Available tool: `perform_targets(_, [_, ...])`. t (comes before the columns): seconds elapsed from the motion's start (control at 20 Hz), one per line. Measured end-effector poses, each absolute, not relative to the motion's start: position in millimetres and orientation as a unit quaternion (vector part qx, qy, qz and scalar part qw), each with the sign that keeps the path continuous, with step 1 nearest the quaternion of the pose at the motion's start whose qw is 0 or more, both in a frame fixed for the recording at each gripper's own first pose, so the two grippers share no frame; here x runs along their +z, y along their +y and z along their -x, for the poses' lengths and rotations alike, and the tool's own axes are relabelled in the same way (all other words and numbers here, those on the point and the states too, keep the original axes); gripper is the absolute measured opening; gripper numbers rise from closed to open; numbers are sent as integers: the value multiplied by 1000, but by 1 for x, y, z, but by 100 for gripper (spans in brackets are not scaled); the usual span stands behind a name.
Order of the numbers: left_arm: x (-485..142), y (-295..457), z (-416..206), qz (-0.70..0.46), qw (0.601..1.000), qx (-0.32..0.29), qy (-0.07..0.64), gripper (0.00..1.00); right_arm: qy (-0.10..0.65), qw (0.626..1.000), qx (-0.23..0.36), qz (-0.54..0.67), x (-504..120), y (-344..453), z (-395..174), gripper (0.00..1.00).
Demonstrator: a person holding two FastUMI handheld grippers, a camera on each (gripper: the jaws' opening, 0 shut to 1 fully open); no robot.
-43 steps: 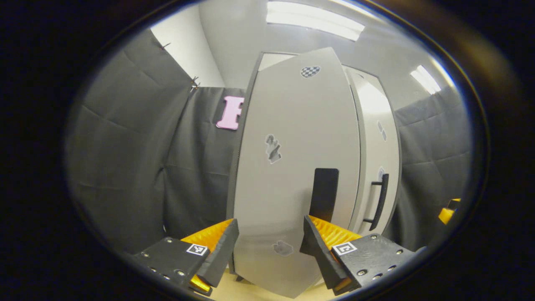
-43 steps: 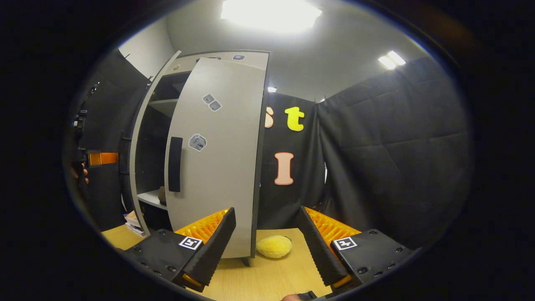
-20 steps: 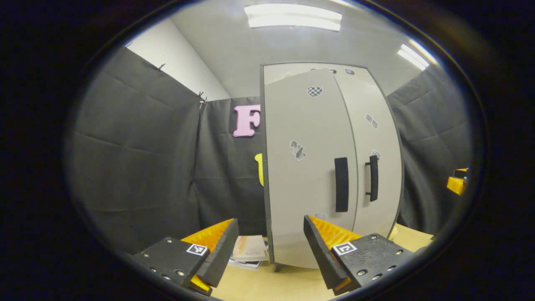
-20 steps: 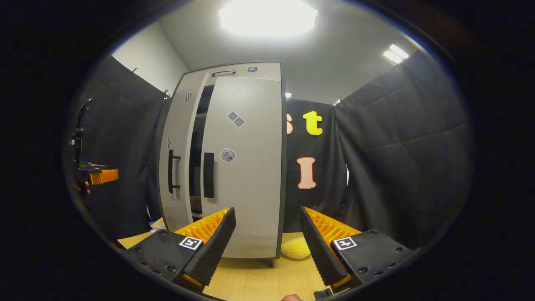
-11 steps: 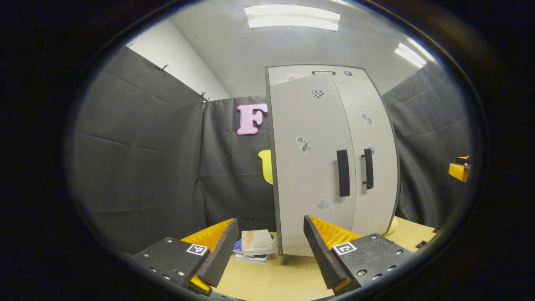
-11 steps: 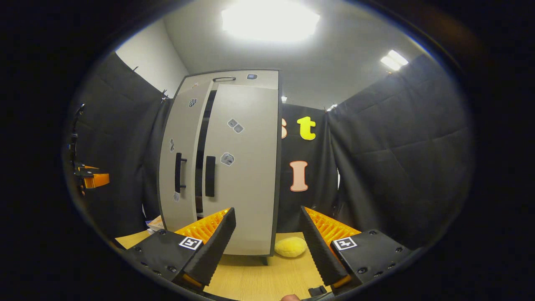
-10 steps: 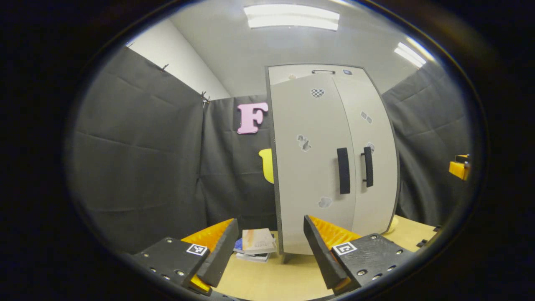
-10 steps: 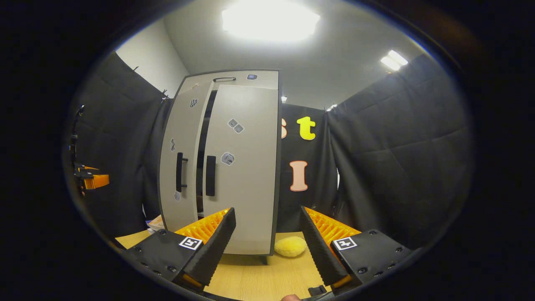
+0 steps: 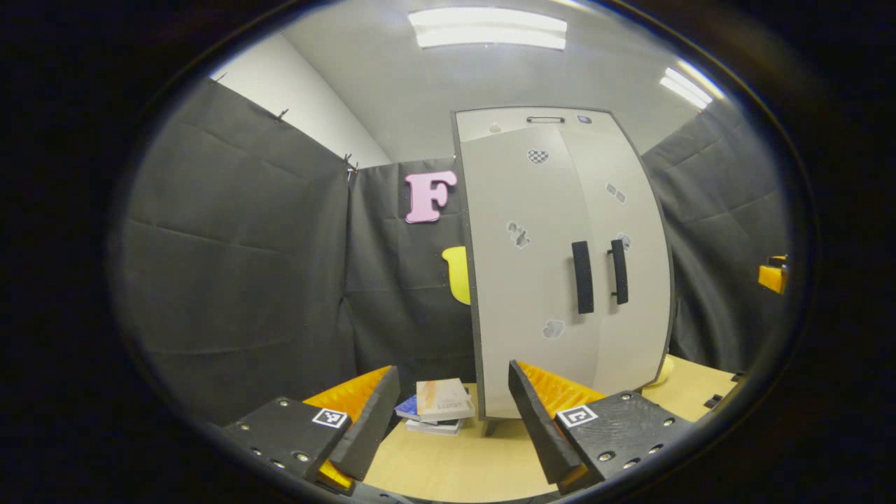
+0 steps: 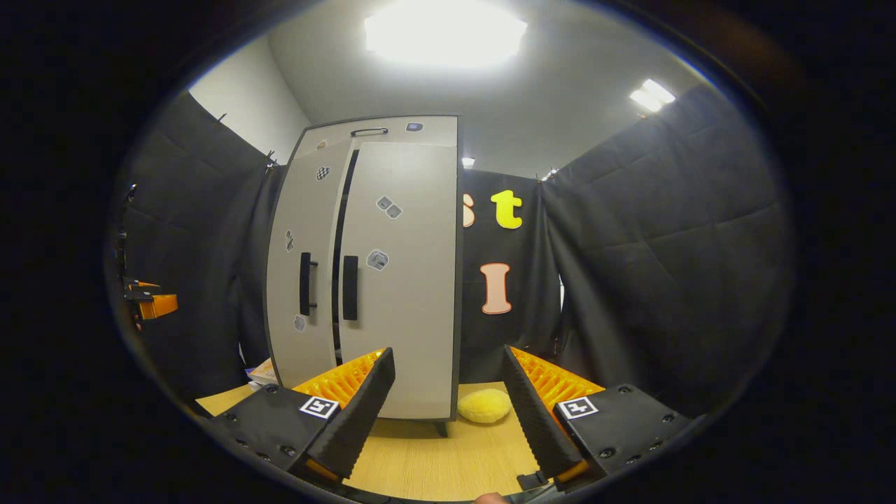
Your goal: Grab one shoe with the right hand and put it into the shoe cabinet, grab the other shoe with the left hand and put it into the shoe cabinet; then close the right door with the right hand and the left door with the left hand.
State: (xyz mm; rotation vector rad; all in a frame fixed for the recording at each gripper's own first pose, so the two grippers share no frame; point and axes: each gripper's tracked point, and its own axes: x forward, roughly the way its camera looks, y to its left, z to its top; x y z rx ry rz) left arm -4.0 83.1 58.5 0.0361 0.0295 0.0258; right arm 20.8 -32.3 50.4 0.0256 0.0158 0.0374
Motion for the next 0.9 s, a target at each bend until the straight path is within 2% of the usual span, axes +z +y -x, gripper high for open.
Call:
perform_targets(0.35, [55,95,11,-23,999,21,21,97,7,1000,17,-13,51,-33,-16,98])
perform_targets(0.4, [55,96,11,-24,999,22,21,92,6,1000,16,-13,52,-33,-16,98])
perform_targets(0.45, [56,96,12,-25,999,22,21,96,7,1000,17,-12,52,-33,-17,98])
perform_targets(0.55, [54,97,11,-24,999,23,22,96,6,1000,16,-11,51,-33,-17,98])
perform_targets(0.6, [54,97,10,-24,999,24,23,92,6,1000,15,-12,52,-33,-18,97])
perform_targets(0.75, [55,98,11,-27,999,29,22,96,3,1000,13,-12,53,-32,-19,98])
perform_targets(0.8, [55,98,11,-27,999,30,21,92,3,1000,12,-11,53,-33,-20,98])
perform_targets(0.9, [56,99,11,-29,999,33,20,92,2,1000,11,-12,54,-33,-21,98])
